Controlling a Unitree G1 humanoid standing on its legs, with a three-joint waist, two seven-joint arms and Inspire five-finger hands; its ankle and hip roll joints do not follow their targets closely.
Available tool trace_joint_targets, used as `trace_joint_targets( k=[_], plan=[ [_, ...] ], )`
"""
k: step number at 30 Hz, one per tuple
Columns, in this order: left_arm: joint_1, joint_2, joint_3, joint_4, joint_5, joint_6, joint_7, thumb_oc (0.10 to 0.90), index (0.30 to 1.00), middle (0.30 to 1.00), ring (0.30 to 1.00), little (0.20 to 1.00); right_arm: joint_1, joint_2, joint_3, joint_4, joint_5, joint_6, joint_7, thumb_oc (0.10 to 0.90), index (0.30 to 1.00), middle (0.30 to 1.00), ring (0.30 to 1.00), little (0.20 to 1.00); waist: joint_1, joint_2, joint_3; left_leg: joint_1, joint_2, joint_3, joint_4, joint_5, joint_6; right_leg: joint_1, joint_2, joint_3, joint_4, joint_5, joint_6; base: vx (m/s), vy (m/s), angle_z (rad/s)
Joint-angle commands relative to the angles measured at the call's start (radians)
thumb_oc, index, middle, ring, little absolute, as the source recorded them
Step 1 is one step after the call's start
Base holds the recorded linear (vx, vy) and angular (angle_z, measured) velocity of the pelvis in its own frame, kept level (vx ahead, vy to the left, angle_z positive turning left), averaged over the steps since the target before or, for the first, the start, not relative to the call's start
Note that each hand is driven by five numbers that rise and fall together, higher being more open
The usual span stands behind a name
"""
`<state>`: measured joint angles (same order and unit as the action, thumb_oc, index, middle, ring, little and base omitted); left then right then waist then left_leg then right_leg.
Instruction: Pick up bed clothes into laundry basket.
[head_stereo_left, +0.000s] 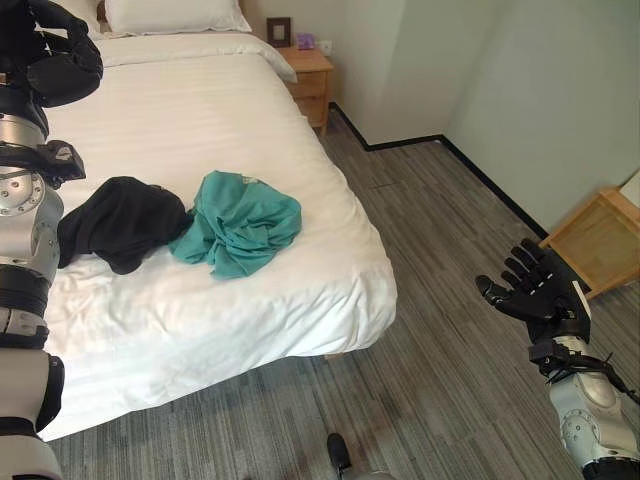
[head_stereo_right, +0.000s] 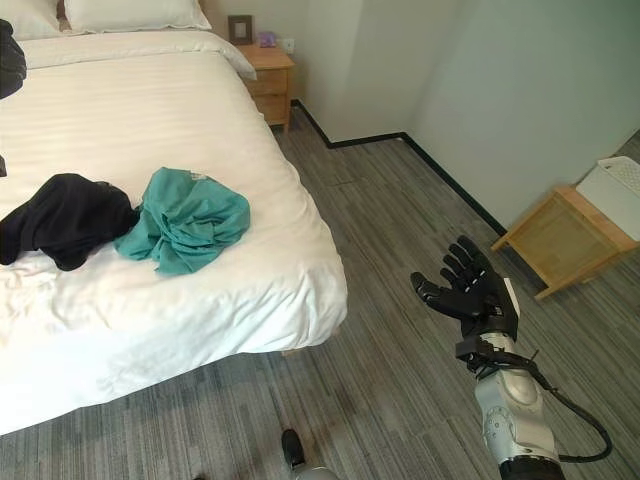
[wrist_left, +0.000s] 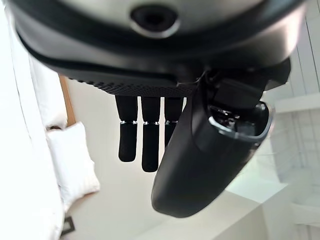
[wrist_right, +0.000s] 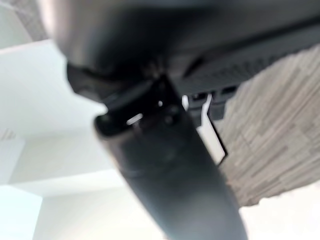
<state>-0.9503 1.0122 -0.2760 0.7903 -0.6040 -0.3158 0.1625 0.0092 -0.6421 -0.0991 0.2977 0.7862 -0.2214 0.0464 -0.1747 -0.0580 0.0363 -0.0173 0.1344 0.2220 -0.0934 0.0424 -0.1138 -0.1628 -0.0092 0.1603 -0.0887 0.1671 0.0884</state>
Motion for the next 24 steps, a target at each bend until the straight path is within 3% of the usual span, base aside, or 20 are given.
trace_joint_targets(
  k=[1, 3, 5, 6, 7, 9, 11, 12, 13, 14, 15, 17, 18, 20, 22, 24],
  plan=[
    [-0.140, 0.062, -0.036, -0.004, 0.071, -0.062, 0.003, 0.800, 0.900, 0.900, 0.900, 0.900, -0.069, -0.129, -0.169, -0.078, -0.002, -0.099, 0.016, 0.800, 0.900, 0.900, 0.900, 0.900, -0.027, 0.082, -0.035, 0.050, -0.064, 0.035, 0.006, -0.079, 0.042, 0.093, 0.044, 0.042, 0.091, -0.167, 0.076, 0.01, -0.063, 0.12],
    [-0.154, 0.069, -0.053, 0.003, 0.096, -0.058, 0.000, 0.800, 0.900, 0.900, 0.900, 0.900, -0.059, -0.131, -0.179, -0.071, 0.006, -0.100, 0.022, 0.800, 0.900, 0.900, 0.900, 0.900, -0.038, 0.086, -0.036, 0.078, -0.050, 0.047, 0.006, -0.064, 0.037, 0.088, 0.057, 0.047, 0.110, -0.185, 0.066, 0.03, -0.082, 0.02],
    [-0.188, 0.075, -0.079, -0.001, 0.116, -0.053, 0.003, 0.800, 0.900, 0.900, 0.900, 0.900, -0.058, -0.137, -0.183, -0.068, 0.014, -0.106, 0.031, 0.800, 0.900, 0.900, 0.900, 0.900, -0.037, 0.057, -0.003, 0.046, -0.011, 0.039, 0.169, -0.020, 0.014, 0.100, 0.076, 0.064, 0.145, -0.196, 0.039, 0.00, -0.152, -0.09],
    [-0.192, 0.076, -0.082, 0.000, 0.116, -0.053, 0.003, 0.800, 0.900, 0.900, 0.900, 0.900, -0.059, -0.136, -0.184, -0.068, 0.015, -0.106, 0.031, 0.800, 0.900, 0.900, 0.900, 0.900, -0.036, 0.055, -0.003, 0.038, -0.009, 0.039, 0.177, -0.019, 0.012, 0.095, 0.077, 0.065, 0.146, -0.191, 0.037, -0.11, -0.258, -0.17],
    [-0.233, 0.077, -0.109, 0.005, 0.125, -0.045, 0.009, 0.800, 0.900, 0.900, 0.900, 0.900, -0.057, -0.140, -0.185, -0.075, 0.031, -0.114, 0.031, 0.800, 0.900, 0.900, 0.900, 0.900, -0.010, 0.012, 0.047, -0.081, 0.019, -0.036, 0.369, 0.041, 0.006, 0.099, 0.092, 0.087, 0.189, -0.192, 0.011, -0.13, -0.202, -0.15],
    [-0.290, 0.079, -0.157, 0.027, 0.125, -0.046, 0.018, 0.800, 0.900, 0.900, 0.900, 0.900, -0.060, -0.142, -0.191, -0.063, 0.047, -0.118, 0.020, 0.800, 0.900, 0.900, 0.900, 0.900, 0.003, -0.015, 0.057, -0.182, -0.010, -0.132, 0.391, 0.026, 0.034, 0.083, 0.082, 0.098, 0.215, -0.204, 0.006, -0.09, -0.117, -0.18],
    [-0.299, 0.090, -0.159, 0.031, 0.132, -0.041, 0.027, 0.800, 0.900, 0.900, 0.900, 0.900, -0.046, -0.138, -0.209, -0.090, 0.044, -0.120, 0.015, 0.800, 0.900, 0.900, 0.900, 0.900, 0.002, -0.010, 0.051, -0.224, 0.006, -0.126, 0.298, 0.011, 0.038, 0.098, 0.073, 0.116, 0.208, -0.216, 0.008, 0.10, 0.042, -0.24],
    [-0.299, 0.093, -0.159, 0.036, 0.141, -0.037, 0.031, 0.800, 0.900, 0.900, 0.900, 0.900, -0.041, -0.139, -0.214, -0.084, 0.041, -0.121, 0.013, 0.800, 0.900, 0.900, 0.900, 0.900, 0.011, 0.000, 0.050, -0.224, 0.005, -0.120, 0.225, 0.050, 0.035, 0.110, 0.072, 0.122, 0.200, -0.216, 0.008, 0.12, 0.052, -0.02],
    [-0.299, 0.092, -0.159, 0.036, 0.141, -0.037, 0.031, 0.800, 0.900, 0.900, 0.900, 0.900, -0.041, -0.139, -0.214, -0.084, 0.041, -0.121, 0.013, 0.800, 0.900, 0.900, 0.900, 0.900, 0.012, 0.000, 0.050, -0.221, 0.004, -0.119, 0.220, 0.052, 0.035, 0.111, 0.072, 0.122, 0.199, -0.215, 0.008, 0.19, 0.113, -0.14],
    [-0.299, 0.109, -0.162, 0.056, 0.170, -0.027, 0.039, 0.800, 0.900, 0.900, 0.900, 0.900, -0.038, -0.157, -0.212, -0.069, 0.025, -0.125, 0.003, 0.800, 0.900, 0.900, 0.900, 0.900, 0.031, 0.024, 0.065, -0.267, -0.003, -0.115, 0.092, 0.114, 0.020, 0.140, 0.081, 0.132, 0.192, -0.225, 0.008, 0.20, 0.124, -0.38],
    [-0.298, 0.116, -0.162, 0.069, 0.183, -0.024, 0.046, 0.800, 0.900, 0.900, 0.900, 0.900, -0.038, -0.164, -0.214, -0.071, 0.018, -0.126, -0.006, 0.800, 0.900, 0.900, 0.900, 0.900, 0.039, 0.029, 0.070, -0.281, -0.020, -0.106, 0.025, 0.135, 0.019, 0.157, 0.075, 0.139, 0.193, -0.240, 0.010, 0.28, 0.173, -0.63],
    [-0.289, 0.119, -0.133, 0.102, 0.155, -0.024, 0.046, 0.800, 0.900, 0.900, 0.900, 0.900, -0.046, -0.148, -0.220, -0.067, 0.020, -0.128, -0.022, 0.800, 0.900, 0.900, 0.900, 0.900, 0.039, 0.053, 0.058, -0.271, -0.031, -0.059, 0.021, 0.144, 0.023, 0.226, 0.049, 0.158, 0.175, -0.283, 0.020, 0.34, 0.200, -0.20],
    [-0.287, 0.120, -0.130, 0.101, 0.155, -0.024, 0.045, 0.800, 0.900, 0.900, 0.900, 0.900, -0.046, -0.149, -0.220, -0.068, 0.019, -0.127, -0.022, 0.800, 0.900, 0.900, 0.900, 0.900, 0.044, 0.057, 0.061, -0.268, -0.025, -0.054, 0.017, 0.149, 0.021, 0.226, 0.054, 0.164, 0.172, -0.275, 0.020, 0.34, 0.234, 0.19],
    [-0.264, 0.137, -0.110, 0.125, 0.146, -0.021, 0.048, 0.800, 0.900, 0.900, 0.900, 0.900, -0.043, -0.130, -0.223, -0.065, 0.006, -0.121, -0.035, 0.800, 0.900, 0.900, 0.900, 0.900, 0.040, 0.070, 0.044, -0.238, -0.041, -0.035, 0.026, 0.137, 0.031, 0.261, -0.002, 0.166, 0.150, -0.299, 0.041, 0.30, 0.285, -0.17],
    [-0.243, 0.171, -0.083, 0.148, 0.142, -0.013, 0.054, 0.800, 0.900, 0.900, 0.900, 0.900, -0.060, -0.108, -0.208, -0.075, -0.009, -0.111, -0.042, 0.800, 0.900, 0.900, 0.900, 0.900, 0.054, 0.074, 0.025, -0.209, -0.056, 0.014, 0.054, 0.101, 0.048, 0.262, -0.086, 0.186, 0.169, -0.266, 0.088, 0.39, 0.402, -0.40],
    [-0.246, 0.176, -0.082, 0.135, 0.145, -0.014, 0.061, 0.800, 0.900, 0.900, 0.900, 0.900, -0.066, -0.104, -0.200, -0.084, -0.021, -0.106, -0.044, 0.800, 0.900, 0.900, 0.900, 0.900, 0.057, 0.071, 0.027, -0.193, -0.060, 0.035, 0.053, 0.091, 0.054, 0.244, -0.104, 0.198, 0.197, -0.235, 0.101, 0.19, 0.175, -0.74]
  ],
)
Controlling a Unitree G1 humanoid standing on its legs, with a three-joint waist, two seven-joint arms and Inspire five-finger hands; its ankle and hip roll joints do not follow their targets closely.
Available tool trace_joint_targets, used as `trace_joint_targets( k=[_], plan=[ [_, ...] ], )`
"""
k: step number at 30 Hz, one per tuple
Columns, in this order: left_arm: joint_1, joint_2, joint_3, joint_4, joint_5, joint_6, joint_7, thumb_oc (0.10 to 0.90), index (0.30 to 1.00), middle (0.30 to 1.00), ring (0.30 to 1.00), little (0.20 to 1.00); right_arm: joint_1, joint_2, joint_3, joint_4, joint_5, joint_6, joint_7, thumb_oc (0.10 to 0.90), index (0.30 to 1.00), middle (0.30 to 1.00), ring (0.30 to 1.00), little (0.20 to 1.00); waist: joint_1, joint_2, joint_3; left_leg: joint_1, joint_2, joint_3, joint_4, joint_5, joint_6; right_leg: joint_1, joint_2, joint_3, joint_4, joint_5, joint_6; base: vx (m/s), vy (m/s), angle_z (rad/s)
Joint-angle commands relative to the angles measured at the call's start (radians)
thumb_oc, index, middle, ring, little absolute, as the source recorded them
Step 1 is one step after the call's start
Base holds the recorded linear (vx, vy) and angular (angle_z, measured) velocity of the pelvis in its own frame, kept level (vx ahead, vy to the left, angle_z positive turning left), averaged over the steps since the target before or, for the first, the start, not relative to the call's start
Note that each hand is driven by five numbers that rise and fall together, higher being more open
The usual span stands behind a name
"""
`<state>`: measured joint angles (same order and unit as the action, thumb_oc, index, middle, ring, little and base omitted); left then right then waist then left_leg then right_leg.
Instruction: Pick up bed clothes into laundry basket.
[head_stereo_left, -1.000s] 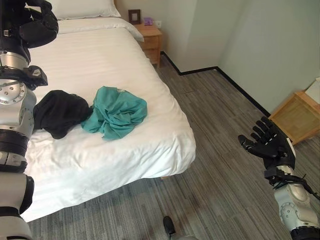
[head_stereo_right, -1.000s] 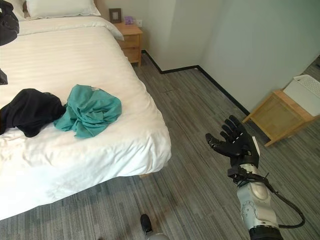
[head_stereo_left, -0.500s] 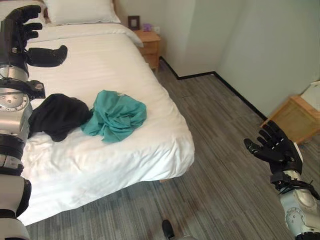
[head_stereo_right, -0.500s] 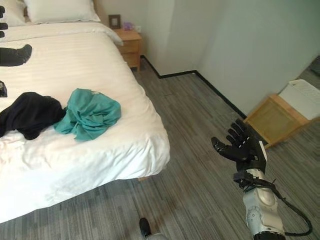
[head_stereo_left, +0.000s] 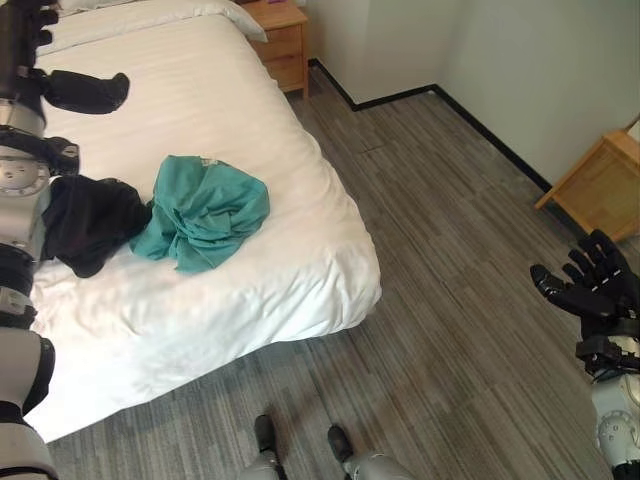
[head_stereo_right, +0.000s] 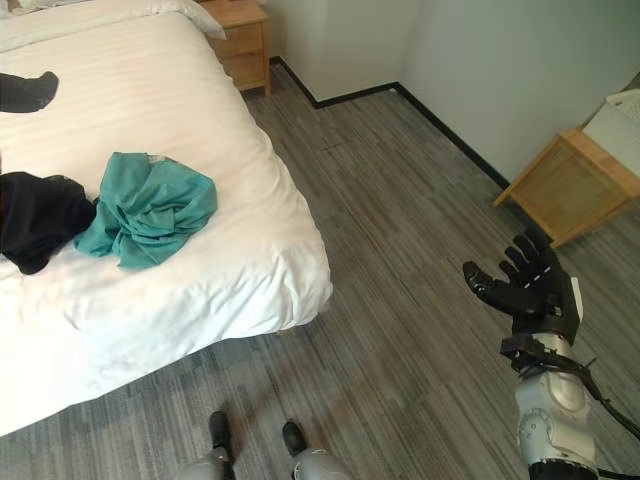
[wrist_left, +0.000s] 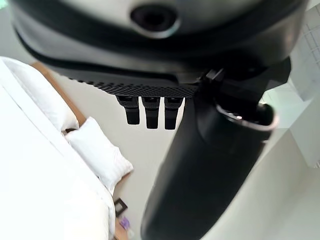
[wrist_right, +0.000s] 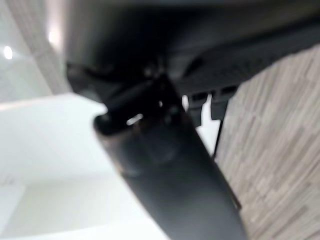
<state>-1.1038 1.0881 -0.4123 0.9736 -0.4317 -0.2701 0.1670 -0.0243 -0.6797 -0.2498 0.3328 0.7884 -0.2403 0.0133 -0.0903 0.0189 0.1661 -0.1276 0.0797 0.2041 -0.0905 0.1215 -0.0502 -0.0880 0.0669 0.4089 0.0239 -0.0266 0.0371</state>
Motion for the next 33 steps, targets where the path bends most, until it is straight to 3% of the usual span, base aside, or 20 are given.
trace_joint_targets(
  k=[1, 2, 6, 7, 8, 10, 14, 15, 18, 19, 26, 33],
  plan=[
    [-0.092, 0.101, 0.055, -0.048, -0.027, -0.060, 0.056, 0.800, 0.900, 0.900, 0.900, 0.900, -0.032, -0.066, -0.049, -0.120, -0.023, -0.087, -0.011, 0.800, 0.900, 0.900, 0.900, 0.900, -0.027, -0.007, -0.103, -0.082, -0.005, 0.054, 0.050, 0.012, -0.009, 0.169, -0.180, -0.050, 0.084, -0.042, 0.152, 0.23, 0.207, -0.57],
    [-0.130, 0.123, 0.025, -0.029, 0.010, -0.053, 0.076, 0.800, 0.900, 0.900, 0.900, 0.900, -0.052, -0.065, -0.019, -0.132, -0.021, -0.087, -0.003, 0.800, 0.900, 0.900, 0.900, 0.900, -0.037, -0.001, -0.087, -0.061, -0.011, 0.077, 0.048, -0.001, 0.000, 0.126, -0.185, -0.022, 0.171, 0.071, 0.173, 0.16, 0.145, -0.17],
    [-0.192, 0.156, -0.028, 0.007, 0.074, -0.039, 0.074, 0.800, 0.900, 0.900, 0.900, 0.900, -0.041, -0.057, -0.018, -0.141, -0.036, -0.079, 0.010, 0.800, 0.900, 0.900, 0.900, 0.900, -0.043, 0.007, -0.091, -0.040, -0.020, 0.078, 0.021, -0.021, 0.004, 0.100, -0.203, -0.024, 0.115, 0.133, 0.191, 0.13, 0.102, -0.07],
    [-0.218, 0.165, -0.054, 0.027, 0.104, -0.030, 0.074, 0.800, 0.900, 0.900, 0.900, 0.900, -0.045, -0.054, -0.019, -0.140, -0.036, -0.081, 0.012, 0.800, 0.900, 0.900, 0.900, 0.900, -0.046, 0.014, -0.091, -0.032, -0.021, 0.078, 0.015, -0.033, 0.003, 0.063, -0.203, -0.043, 0.069, 0.130, 0.197, 0.19, 0.120, 0.01],
    [-0.241, 0.161, -0.076, 0.044, 0.139, -0.019, 0.077, 0.800, 0.900, 0.900, 0.900, 0.900, -0.048, -0.053, -0.023, -0.140, -0.035, -0.085, 0.010, 0.800, 0.900, 0.900, 0.900, 0.900, -0.055, 0.021, -0.079, -0.003, -0.027, 0.070, 0.003, -0.059, 0.001, -0.018, -0.169, -0.076, -0.001, 0.083, 0.194, 0.12, 0.087, -0.04],
    [-0.248, 0.160, -0.109, 0.082, 0.171, -0.009, 0.062, 0.800, 0.900, 0.900, 0.900, 0.900, -0.047, -0.052, -0.027, -0.132, -0.032, -0.092, 0.006, 0.800, 0.900, 0.900, 0.900, 0.900, -0.070, 0.016, -0.068, -0.007, -0.023, 0.055, 0.009, -0.054, 0.003, -0.037, -0.149, -0.100, 0.008, 0.063, 0.189, 0.06, 0.036, -0.06],
    [-0.215, 0.172, -0.083, 0.140, 0.222, 0.027, 0.039, 0.800, 0.900, 0.900, 0.900, 0.900, -0.032, -0.040, -0.031, -0.141, -0.015, -0.077, 0.019, 0.800, 0.900, 0.900, 0.900, 0.900, -0.061, -0.006, -0.060, 0.014, -0.016, 0.051, 0.008, -0.047, -0.003, -0.008, -0.151, -0.122, -0.025, 0.066, 0.185, 0.08, -0.025, 0.30],
    [-0.168, 0.196, -0.081, 0.217, 0.259, 0.058, 0.003, 0.800, 0.900, 0.900, 0.900, 0.900, -0.048, -0.050, -0.030, -0.131, -0.011, -0.070, 0.021, 0.800, 0.900, 0.900, 0.900, 0.900, -0.050, -0.011, -0.059, 0.022, -0.013, 0.051, 0.006, -0.057, -0.003, 0.014, -0.159, -0.141, -0.057, 0.058, 0.184, 0.07, -0.080, -0.13],
    [-0.144, 0.225, -0.083, 0.263, 0.309, 0.078, -0.017, 0.800, 0.900, 0.900, 0.900, 0.900, -0.066, -0.064, -0.023, -0.126, 0.007, -0.063, 0.029, 0.800, 0.900, 0.900, 0.900, 0.900, -0.041, -0.010, -0.061, 0.007, -0.004, 0.055, 0.003, -0.045, -0.009, 0.016, -0.152, -0.142, -0.067, 0.055, 0.178, 0.03, -0.068, -0.23],
    [-0.064, 0.262, -0.039, 0.289, 0.350, 0.090, -0.036, 0.800, 0.900, 0.900, 0.900, 0.900, -0.047, -0.052, -0.026, -0.136, 0.011, -0.054, 0.050, 0.800, 0.900, 0.900, 0.900, 0.900, -0.021, -0.021, -0.063, 0.005, 0.003, 0.053, 0.003, -0.043, -0.013, 0.033, -0.151, -0.142, -0.079, 0.041, 0.171, 0.05, -0.050, -0.05],
    [0.205, 0.285, 0.162, 0.291, 0.411, 0.096, -0.043, 0.800, 0.900, 0.900, 0.900, 0.900, -0.043, -0.066, -0.018, -0.129, 0.009, -0.047, 0.063, 0.800, 0.900, 0.900, 0.900, 0.900, -0.001, -0.015, -0.064, 0.007, 0.005, 0.043, 0.003, -0.046, -0.016, 0.057, -0.148, -0.147, -0.090, 0.018, 0.157, 0.04, -0.030, 0.03],
    [0.334, 0.239, 0.276, 0.255, 0.375, 0.076, -0.031, 0.800, 0.900, 0.900, 0.900, 0.900, -0.066, -0.083, 0.009, -0.125, 0.000, -0.049, 0.064, 0.800, 0.900, 0.900, 0.900, 0.900, 0.008, -0.019, -0.056, -0.001, 0.009, 0.031, 0.003, -0.047, -0.018, 0.059, -0.139, -0.143, -0.094, 0.009, 0.150, 0.02, -0.014, 0.10]
  ],
)
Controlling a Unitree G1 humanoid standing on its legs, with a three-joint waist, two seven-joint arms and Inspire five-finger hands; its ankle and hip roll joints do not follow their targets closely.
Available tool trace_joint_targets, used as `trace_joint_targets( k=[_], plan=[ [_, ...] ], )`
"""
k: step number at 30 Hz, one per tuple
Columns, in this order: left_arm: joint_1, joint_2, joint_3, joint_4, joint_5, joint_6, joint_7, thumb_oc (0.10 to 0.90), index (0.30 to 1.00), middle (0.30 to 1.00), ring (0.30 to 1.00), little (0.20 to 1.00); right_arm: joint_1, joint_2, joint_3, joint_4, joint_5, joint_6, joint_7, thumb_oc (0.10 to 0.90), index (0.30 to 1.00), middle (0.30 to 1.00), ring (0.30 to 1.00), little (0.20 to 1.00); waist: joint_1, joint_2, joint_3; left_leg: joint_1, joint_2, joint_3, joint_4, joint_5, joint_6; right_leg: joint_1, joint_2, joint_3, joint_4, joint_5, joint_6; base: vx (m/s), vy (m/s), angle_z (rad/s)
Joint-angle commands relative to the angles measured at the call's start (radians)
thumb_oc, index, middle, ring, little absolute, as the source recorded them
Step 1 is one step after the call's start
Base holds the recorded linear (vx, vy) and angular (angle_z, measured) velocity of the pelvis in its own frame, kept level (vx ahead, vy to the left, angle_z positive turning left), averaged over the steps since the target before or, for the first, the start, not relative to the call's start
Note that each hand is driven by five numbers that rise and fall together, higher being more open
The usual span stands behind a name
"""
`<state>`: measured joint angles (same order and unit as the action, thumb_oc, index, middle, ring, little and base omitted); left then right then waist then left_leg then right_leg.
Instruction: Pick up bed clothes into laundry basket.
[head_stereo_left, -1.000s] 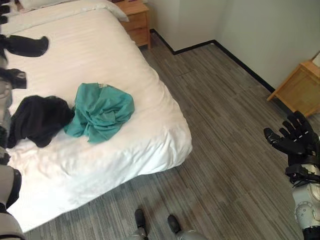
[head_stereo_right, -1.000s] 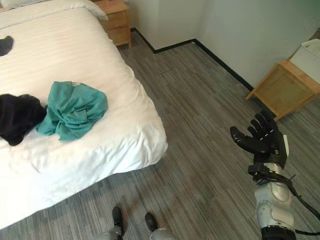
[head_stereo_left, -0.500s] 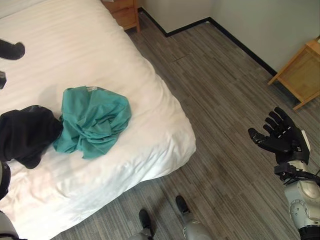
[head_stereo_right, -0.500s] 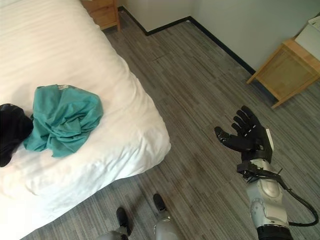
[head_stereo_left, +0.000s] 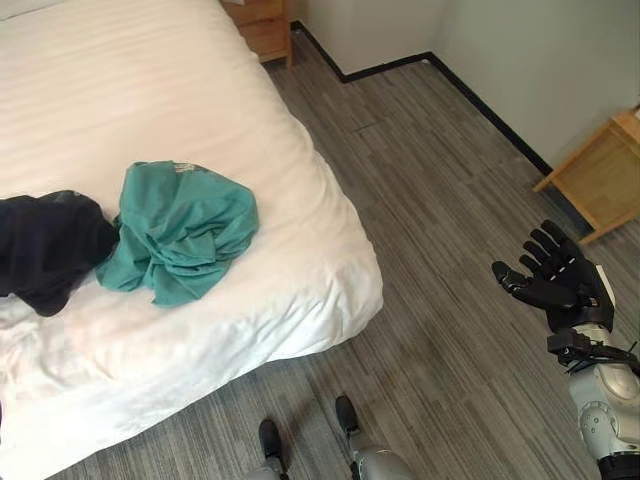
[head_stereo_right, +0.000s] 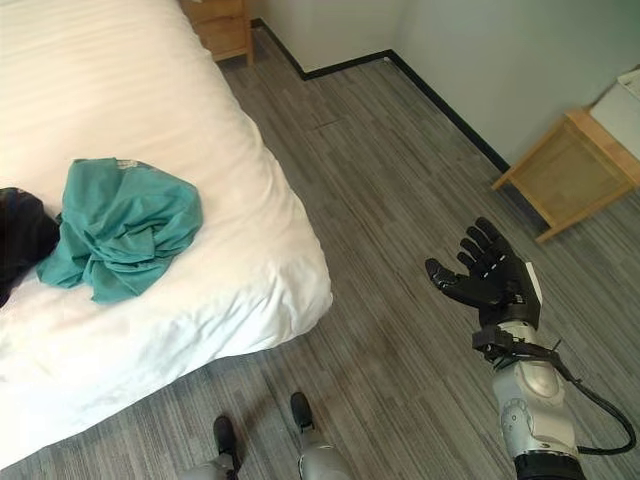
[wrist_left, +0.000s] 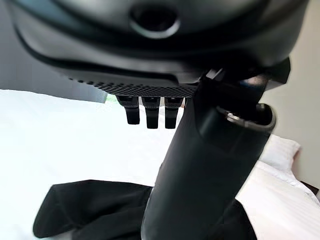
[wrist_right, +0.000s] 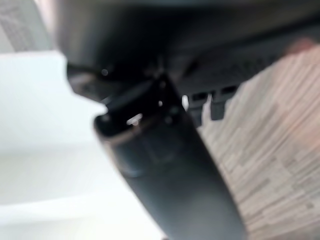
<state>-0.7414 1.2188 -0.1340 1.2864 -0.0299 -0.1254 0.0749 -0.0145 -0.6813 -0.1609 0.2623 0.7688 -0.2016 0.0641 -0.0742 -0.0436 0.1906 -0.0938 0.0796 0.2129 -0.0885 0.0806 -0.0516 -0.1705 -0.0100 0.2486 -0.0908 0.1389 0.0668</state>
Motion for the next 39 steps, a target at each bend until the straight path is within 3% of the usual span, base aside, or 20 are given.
trace_joint_targets(
  k=[1, 15, 23, 34, 39],
  plan=[
    [-0.026, 0.102, 0.003, -0.073, -0.043, -0.079, 0.068, 0.800, 0.900, 0.900, 0.900, 0.900, -0.083, -0.086, -0.072, -0.057, 0.017, -0.088, 0.012, 0.800, 0.900, 0.900, 0.900, 0.900, -0.010, 0.041, -0.077, -0.040, 0.011, 0.020, 0.001, -0.006, -0.017, 0.138, -0.061, 0.018, 0.020, -0.153, 0.121, 0.01, -0.007, 0.07],
    [-0.116, 0.088, -0.076, -0.268, -0.058, -0.144, 0.142, 0.800, 0.900, 0.900, 0.900, 0.900, -0.095, -0.087, -0.040, -0.028, 0.007, -0.093, 0.007, 0.800, 0.900, 0.900, 0.900, 0.900, -0.026, 0.042, -0.073, -0.057, 0.009, 0.034, 0.001, -0.019, -0.018, 0.115, -0.069, 0.025, 0.015, -0.133, 0.139, 0.02, 0.007, 0.00],
    [-0.222, 0.063, -0.139, -0.139, -0.061, -0.102, 0.152, 0.800, 0.900, 0.900, 0.900, 0.900, -0.097, -0.080, -0.021, -0.027, 0.011, -0.071, 0.007, 0.800, 0.900, 0.900, 0.900, 0.900, -0.036, 0.034, -0.054, -0.084, 0.012, 0.043, 0.001, -0.019, -0.018, 0.089, -0.070, 0.030, 0.008, -0.110, 0.147, 0.03, 0.012, -0.06],
    [-0.161, 0.058, -0.063, -0.058, -0.037, -0.061, 0.163, 0.800, 0.900, 0.900, 0.900, 0.900, -0.068, -0.056, -0.039, -0.028, 0.014, -0.065, -0.005, 0.800, 0.900, 0.900, 0.900, 0.900, -0.037, 0.015, -0.029, -0.098, 0.011, 0.049, 0.001, -0.032, -0.016, 0.072, -0.075, 0.030, 0.005, -0.097, 0.155, 0.02, 0.011, -0.03],
    [-0.125, 0.006, -0.107, -0.038, 0.008, -0.044, 0.097, 0.800, 0.900, 0.900, 0.900, 0.900, -0.081, -0.061, -0.017, -0.024, 0.033, -0.063, 0.002, 0.800, 0.900, 0.900, 0.900, 0.900, -0.051, -0.006, 0.015, -0.152, 0.018, 0.040, 0.001, -0.013, -0.018, 0.024, -0.062, 0.037, 0.014, -0.073, 0.150, -0.04, -0.001, 0.02]
  ],
)
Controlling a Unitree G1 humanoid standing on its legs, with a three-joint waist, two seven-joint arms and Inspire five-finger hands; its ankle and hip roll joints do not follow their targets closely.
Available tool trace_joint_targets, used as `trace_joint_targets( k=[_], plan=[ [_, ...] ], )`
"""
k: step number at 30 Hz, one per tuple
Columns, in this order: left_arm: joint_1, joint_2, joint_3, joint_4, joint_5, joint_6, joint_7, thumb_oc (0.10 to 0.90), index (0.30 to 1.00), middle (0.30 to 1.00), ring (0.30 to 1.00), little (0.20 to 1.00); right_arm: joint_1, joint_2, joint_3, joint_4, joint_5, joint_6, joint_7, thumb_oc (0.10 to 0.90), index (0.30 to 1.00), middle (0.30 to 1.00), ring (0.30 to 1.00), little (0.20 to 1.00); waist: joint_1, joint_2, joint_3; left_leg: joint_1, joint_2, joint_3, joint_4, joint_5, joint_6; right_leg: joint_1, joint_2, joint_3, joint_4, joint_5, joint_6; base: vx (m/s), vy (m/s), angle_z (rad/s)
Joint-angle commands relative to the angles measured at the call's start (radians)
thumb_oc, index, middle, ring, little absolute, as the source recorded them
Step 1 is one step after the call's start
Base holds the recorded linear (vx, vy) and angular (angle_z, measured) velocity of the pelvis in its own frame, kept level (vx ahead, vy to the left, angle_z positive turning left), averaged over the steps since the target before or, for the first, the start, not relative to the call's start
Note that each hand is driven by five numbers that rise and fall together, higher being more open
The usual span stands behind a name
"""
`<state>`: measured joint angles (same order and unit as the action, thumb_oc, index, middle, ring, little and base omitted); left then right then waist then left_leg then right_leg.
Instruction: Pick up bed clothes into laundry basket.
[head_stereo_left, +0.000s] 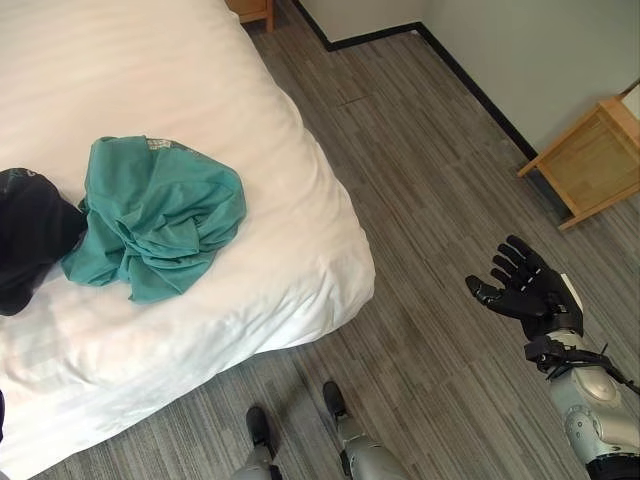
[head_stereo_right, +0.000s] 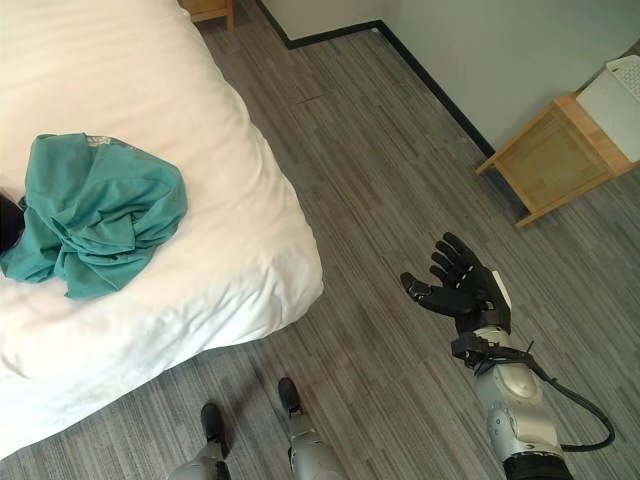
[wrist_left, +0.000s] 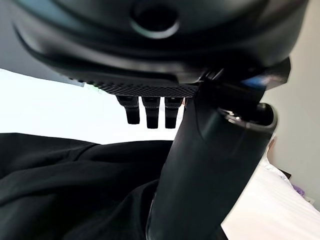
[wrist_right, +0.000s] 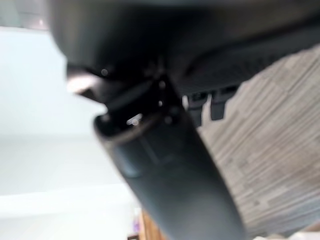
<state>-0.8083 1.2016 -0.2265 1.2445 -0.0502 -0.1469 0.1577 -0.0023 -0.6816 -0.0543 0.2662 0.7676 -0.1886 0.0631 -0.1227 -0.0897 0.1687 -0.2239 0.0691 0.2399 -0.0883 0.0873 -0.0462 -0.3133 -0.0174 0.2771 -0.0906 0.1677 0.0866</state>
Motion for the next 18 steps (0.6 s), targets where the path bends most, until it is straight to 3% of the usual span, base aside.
trace_joint_targets(
  k=[1, 7, 13, 14, 15, 18],
  plan=[
    [-0.058, 0.024, -0.014, 0.005, 0.028, -0.023, 0.014, 0.800, 0.900, 0.900, 0.900, 0.900, -0.094, -0.060, -0.123, -0.028, 0.034, -0.076, 0.004, 0.800, 0.900, 0.900, 0.900, 0.900, -0.004, 0.041, 0.036, -0.023, 0.028, 0.012, 0.001, -0.020, -0.024, 0.166, -0.055, 0.008, 0.014, -0.102, 0.130, -0.06, -0.019, 0.03],
    [-0.003, -0.097, 0.047, 0.061, -0.036, 0.000, -0.031, 0.800, 0.900, 0.900, 0.900, 0.900, -0.073, 0.005, -0.099, -0.027, 0.042, -0.059, 0.005, 0.800, 0.900, 0.900, 0.900, 0.900, -0.027, -0.022, 0.074, -0.074, 0.053, 0.009, 0.001, -0.009, -0.028, 0.126, -0.028, 0.021, 0.008, -0.089, 0.121, -0.03, -0.036, 0.02],
    [-0.004, -0.155, 0.065, 0.054, -0.095, 0.002, -0.052, 0.800, 0.900, 0.900, 0.900, 0.900, -0.059, 0.049, -0.106, -0.037, 0.028, -0.065, -0.009, 0.800, 0.900, 0.900, 0.900, 0.900, -0.032, -0.040, 0.072, -0.073, 0.061, 0.015, 0.001, -0.014, -0.030, 0.116, -0.021, 0.036, 0.008, -0.089, 0.120, 0.00, -0.004, -0.01],
    [-0.022, -0.160, 0.078, 0.025, -0.159, -0.009, -0.049, 0.510, 0.465, 0.465, 0.465, 0.465, -0.054, 0.054, -0.114, -0.037, 0.025, -0.070, -0.014, 0.800, 0.900, 0.900, 0.900, 0.900, -0.032, -0.032, 0.067, -0.064, 0.061, 0.017, 0.001, -0.017, -0.030, 0.119, -0.020, 0.039, 0.009, -0.101, 0.120, 0.00, 0.000, 0.00],
    [-0.022, -0.160, 0.078, 0.025, -0.159, -0.009, -0.049, 0.400, 0.300, 0.300, 0.300, 0.300, -0.054, 0.054, -0.114, -0.037, 0.025, -0.070, -0.014, 0.800, 0.900, 0.900, 0.900, 0.900, -0.031, -0.032, 0.068, -0.064, 0.061, 0.017, 0.001, -0.018, -0.030, 0.119, -0.020, 0.039, 0.009, -0.101, 0.120, 0.02, 0.044, -0.02],
    [-0.077, -0.153, 0.076, -0.046, -0.257, -0.037, -0.026, 0.400, 0.300, 0.300, 0.300, 0.300, -0.051, 0.045, -0.124, -0.032, 0.029, -0.073, -0.022, 0.800, 0.900, 0.900, 0.900, 0.900, -0.031, -0.013, 0.049, -0.039, 0.058, 0.020, 0.001, -0.026, -0.030, 0.132, -0.021, 0.041, 0.010, -0.124, 0.117, 0.02, 0.022, -0.05]
  ],
)
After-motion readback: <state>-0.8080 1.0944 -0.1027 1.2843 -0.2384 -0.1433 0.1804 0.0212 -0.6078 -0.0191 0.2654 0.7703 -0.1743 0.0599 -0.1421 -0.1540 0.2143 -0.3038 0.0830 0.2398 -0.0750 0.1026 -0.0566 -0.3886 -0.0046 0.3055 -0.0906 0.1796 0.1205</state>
